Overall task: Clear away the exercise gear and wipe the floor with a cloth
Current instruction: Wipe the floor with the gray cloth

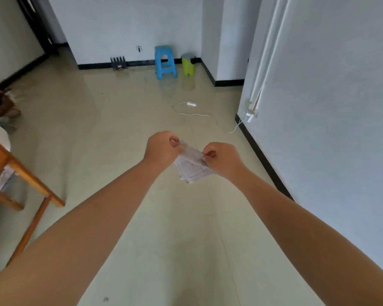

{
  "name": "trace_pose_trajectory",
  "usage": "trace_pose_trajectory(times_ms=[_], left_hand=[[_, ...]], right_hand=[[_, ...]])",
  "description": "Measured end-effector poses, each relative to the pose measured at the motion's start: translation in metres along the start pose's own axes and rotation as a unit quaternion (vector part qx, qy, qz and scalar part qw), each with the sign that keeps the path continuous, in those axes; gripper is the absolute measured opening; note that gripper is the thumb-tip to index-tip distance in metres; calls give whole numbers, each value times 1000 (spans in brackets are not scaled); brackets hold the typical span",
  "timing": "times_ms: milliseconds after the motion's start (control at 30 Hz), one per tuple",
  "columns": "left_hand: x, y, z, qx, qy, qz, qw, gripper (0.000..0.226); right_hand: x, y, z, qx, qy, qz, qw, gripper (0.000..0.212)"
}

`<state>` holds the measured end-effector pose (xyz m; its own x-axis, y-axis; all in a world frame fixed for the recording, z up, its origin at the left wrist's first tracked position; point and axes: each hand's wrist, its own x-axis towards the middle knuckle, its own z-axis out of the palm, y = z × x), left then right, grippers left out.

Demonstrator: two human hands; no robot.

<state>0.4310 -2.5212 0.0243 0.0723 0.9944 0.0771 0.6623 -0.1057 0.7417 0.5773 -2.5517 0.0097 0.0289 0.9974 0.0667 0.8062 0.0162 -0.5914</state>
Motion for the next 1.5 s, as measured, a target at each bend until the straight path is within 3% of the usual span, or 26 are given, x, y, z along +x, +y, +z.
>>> trace_pose_trajectory(times_ms=[67, 167, 233, 300, 400, 567, 667, 700, 733, 800, 867, 1200, 1500], left_hand=[[29, -25, -25, -30, -20, -29, 999, 27], [81, -48, -57, -55, -24, -42, 997, 9], [119, -55, -72, -75, -15, -47, 996, 29], [156, -59, -79, -79, -9, -46, 996, 34], [217, -66, -78, -90, -9, -45, 995, 29], [338, -80, -63, -88, -18, -54, 994, 32], [426, -87, -56, -69, -23, -64, 995, 7], [457, -90, -56, -59, -20, -69, 996, 7], [488, -93, -57, -46, -16, -71, 996, 13], [545, -97, -63, -27, -22, -71, 997, 17], [597, -100, -71, -4, -24, -70, 997, 18], [895, -159, -122, 67, -6, -90, 994, 19], [1169, -192, -130, 211, -96, -40, 972, 17]], right_hand=[[35, -25, 12, 3, -12, -14, 1000, 19], [88, -52, 19, 15, -19, -68, 997, 7], [123, -65, 19, 26, -20, -91, 995, 11], [158, -72, 17, 36, -28, -95, 994, 3], [217, -75, 15, 42, -56, -106, 992, 24], [347, -62, 20, -67, -137, -111, 982, 37], [447, -52, 29, -130, -190, -108, 967, 16], [481, -51, 31, -141, -196, -114, 964, 14], [515, -52, 33, -146, -198, -113, 962, 29], [578, -55, 37, -157, -199, -109, 961, 39], [635, -58, 44, -184, -191, -113, 958, 22], [948, -102, 95, -159, -112, -192, 962, 22], [1217, -110, 115, -190, -89, -174, 962, 23]])
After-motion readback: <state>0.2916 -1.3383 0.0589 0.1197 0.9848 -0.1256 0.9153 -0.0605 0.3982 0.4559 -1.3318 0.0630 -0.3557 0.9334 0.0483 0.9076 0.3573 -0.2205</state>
